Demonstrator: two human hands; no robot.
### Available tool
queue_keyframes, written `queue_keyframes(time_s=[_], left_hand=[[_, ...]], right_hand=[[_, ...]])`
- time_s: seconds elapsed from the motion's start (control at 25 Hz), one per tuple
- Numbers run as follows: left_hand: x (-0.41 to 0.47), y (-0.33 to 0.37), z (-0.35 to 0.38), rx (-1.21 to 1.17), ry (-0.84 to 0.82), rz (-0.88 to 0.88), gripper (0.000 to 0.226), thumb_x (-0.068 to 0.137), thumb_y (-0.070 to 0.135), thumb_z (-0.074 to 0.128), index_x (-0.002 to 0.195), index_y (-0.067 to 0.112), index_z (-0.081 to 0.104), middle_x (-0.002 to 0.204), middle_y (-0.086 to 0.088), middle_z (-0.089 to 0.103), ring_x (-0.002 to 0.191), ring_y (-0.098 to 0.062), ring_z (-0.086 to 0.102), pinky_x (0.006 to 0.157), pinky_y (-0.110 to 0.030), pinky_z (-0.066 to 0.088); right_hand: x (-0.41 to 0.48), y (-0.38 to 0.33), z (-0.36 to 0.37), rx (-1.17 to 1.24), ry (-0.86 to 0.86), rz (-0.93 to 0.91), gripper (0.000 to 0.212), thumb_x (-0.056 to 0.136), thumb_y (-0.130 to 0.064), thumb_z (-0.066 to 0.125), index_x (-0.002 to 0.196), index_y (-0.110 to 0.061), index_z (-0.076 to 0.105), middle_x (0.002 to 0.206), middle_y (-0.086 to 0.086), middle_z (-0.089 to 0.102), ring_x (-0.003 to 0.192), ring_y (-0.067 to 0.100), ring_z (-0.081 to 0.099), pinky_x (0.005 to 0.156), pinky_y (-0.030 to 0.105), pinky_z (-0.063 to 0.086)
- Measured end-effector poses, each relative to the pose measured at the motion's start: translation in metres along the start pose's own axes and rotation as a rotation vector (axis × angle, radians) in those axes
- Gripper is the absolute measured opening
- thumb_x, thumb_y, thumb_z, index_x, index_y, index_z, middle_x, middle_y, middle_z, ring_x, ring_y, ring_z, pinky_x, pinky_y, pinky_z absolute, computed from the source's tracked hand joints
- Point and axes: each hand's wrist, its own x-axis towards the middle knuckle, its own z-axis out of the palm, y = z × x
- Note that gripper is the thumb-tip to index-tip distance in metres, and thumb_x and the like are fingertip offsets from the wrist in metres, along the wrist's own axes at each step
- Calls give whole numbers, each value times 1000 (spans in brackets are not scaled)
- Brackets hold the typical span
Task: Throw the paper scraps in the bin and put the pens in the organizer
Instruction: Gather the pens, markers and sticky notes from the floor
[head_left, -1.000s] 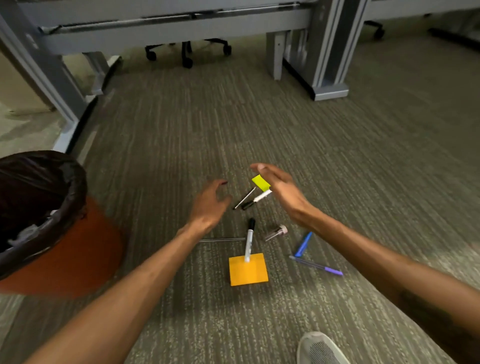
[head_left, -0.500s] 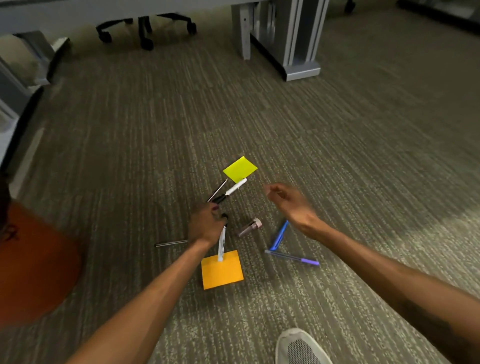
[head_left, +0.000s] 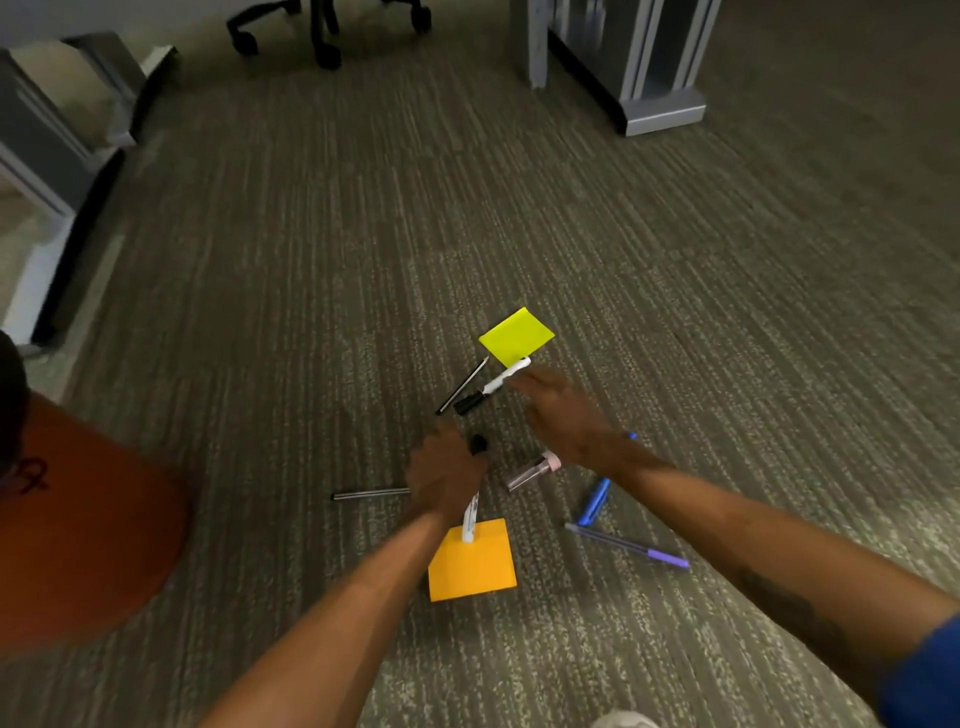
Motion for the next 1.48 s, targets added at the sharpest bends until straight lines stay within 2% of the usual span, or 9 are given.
queue_keyframes(time_s=[0.16, 0.44, 0.6, 0.76, 0.96, 1.12, 1.32, 1.4, 1.48], left_hand=[[1, 4, 10, 17, -35, -27, 80, 93, 43, 59, 150, 0, 22, 128, -16, 62, 119, -35, 59, 96, -46, 49], [8, -1, 20, 49, -36, -30, 43, 95, 38, 58, 124, 5, 56, 124, -18, 63, 115, -37, 61, 90, -42, 49], [11, -6, 16, -136, -10, -59, 33, 95, 36, 57, 104, 6, 68, 107, -19, 71, 104, -39, 65, 77, -38, 48], [10, -13, 4, -394, 50, 4, 17, 92, 23, 56, 84, 9, 61, 84, -13, 65, 83, -32, 63, 62, -34, 37], [0, -11, -12, -1032, -40, -171, 18, 94, 18, 49, 93, 15, 67, 68, -5, 49, 59, -21, 46, 53, -32, 37], [-17, -8, -16, -1206, -46, -210, 21, 97, 25, 55, 89, 13, 70, 76, -9, 65, 63, -21, 59, 62, -31, 47], [-35, -22, -9, -1229, -265, -318, 35, 98, 40, 56, 106, 9, 69, 91, -13, 71, 80, -31, 69, 58, -35, 57], [-38, -29, -10, -1223, -296, -313, 27, 97, 36, 59, 101, 11, 68, 93, -14, 71, 77, -29, 71, 61, -38, 58], [-35, -36, -12, -1218, -295, -279, 21, 97, 30, 59, 101, 11, 67, 95, -14, 71, 79, -28, 70, 65, -40, 58]], right_hand=[[31, -1, 20, -190, -74, -78, 56, 86, 5, 45, 140, -12, 46, 146, 10, 46, 133, 30, 43, 104, 40, 36], [42, -4, 42, -457, -40, -35, 43, 94, -10, 44, 134, -25, 50, 154, 6, 36, 129, 31, 43, 101, 48, 32], [35, -8, 36, -435, 14, -21, 39, 89, -9, 56, 124, -27, 59, 136, 6, 53, 122, 32, 50, 95, 49, 34], [20, -15, 21, -141, 61, 109, 38, 93, -22, 54, 131, -25, 53, 124, 7, 56, 115, 34, 55, 94, 47, 44], [-10, -42, 8, 348, 141, 264, 19, 86, -23, 65, 105, -19, 62, 97, 3, 67, 89, 25, 64, 75, 38, 50], [-37, -72, 7, 833, 59, 410, 19, 81, -19, 74, 93, -25, 59, 84, 8, 68, 64, 21, 67, 63, 47, 56], [-54, -98, 8, 753, 60, 363, 27, 83, -23, 76, 104, -10, 65, 92, 12, 71, 81, 23, 68, 66, 30, 54], [-58, -103, 5, 768, 35, 291, 21, 86, -16, 72, 106, -8, 68, 92, 7, 71, 80, 13, 66, 62, 12, 49], [-59, -105, 2, 846, -45, 248, 20, 89, -10, 67, 109, -6, 69, 97, 7, 73, 83, 12, 68, 67, 11, 51]])
